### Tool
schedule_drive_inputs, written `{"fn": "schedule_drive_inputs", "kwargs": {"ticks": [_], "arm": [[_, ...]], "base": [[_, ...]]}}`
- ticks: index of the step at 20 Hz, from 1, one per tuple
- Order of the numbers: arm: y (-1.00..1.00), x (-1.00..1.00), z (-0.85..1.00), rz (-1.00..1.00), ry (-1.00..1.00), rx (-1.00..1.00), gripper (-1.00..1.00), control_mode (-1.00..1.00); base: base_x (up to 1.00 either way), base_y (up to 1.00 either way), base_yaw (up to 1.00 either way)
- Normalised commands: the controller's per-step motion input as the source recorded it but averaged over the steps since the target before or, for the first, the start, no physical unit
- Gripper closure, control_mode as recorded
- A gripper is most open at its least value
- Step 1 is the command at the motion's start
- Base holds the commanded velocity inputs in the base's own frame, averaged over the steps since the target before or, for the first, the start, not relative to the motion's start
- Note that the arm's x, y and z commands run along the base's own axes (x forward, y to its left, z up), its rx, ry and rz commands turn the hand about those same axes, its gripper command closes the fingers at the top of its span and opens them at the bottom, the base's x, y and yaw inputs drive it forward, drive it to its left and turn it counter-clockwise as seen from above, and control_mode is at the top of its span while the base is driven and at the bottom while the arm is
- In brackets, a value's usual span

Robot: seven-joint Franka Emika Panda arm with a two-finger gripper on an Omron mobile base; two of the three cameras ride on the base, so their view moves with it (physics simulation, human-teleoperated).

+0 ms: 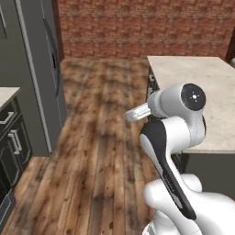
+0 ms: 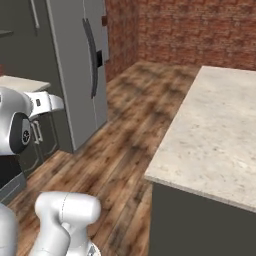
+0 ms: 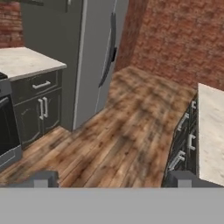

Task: Get the candle and the beer from the cabinet and move them to the dining counter.

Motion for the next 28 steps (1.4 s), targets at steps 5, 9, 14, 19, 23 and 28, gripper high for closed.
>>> {"fn": "schedule_drive_inputs", "kwargs": {"ticks": [5, 9, 14, 19, 23, 28], "arm": [[0.00, 0.00, 0.00, 0.00, 0.00, 0.00, -1.00, 1.00], [0.00, 0.00, 0.00, 0.00, 0.00, 0.00, -1.00, 1.00], [0.00, 0.00, 0.00, 0.00, 0.00, 0.00, -1.00, 1.00], [0.00, 0.00, 0.00, 0.00, 0.00, 0.00, -1.00, 1.00], [0.00, 0.00, 0.00, 0.00, 0.00, 0.00, -1.00, 1.00], [0.00, 0.00, 0.00, 0.00, 0.00, 0.00, -1.00, 1.00]], "base": [[0.30, 1.00, 0.08], [0.60, 0.91, 0.11], [0.77, 0.52, 0.10], [0.78, 0.04, 0.14], [0.72, 0.00, 0.21], [0.70, 0.03, 0.28]]}}
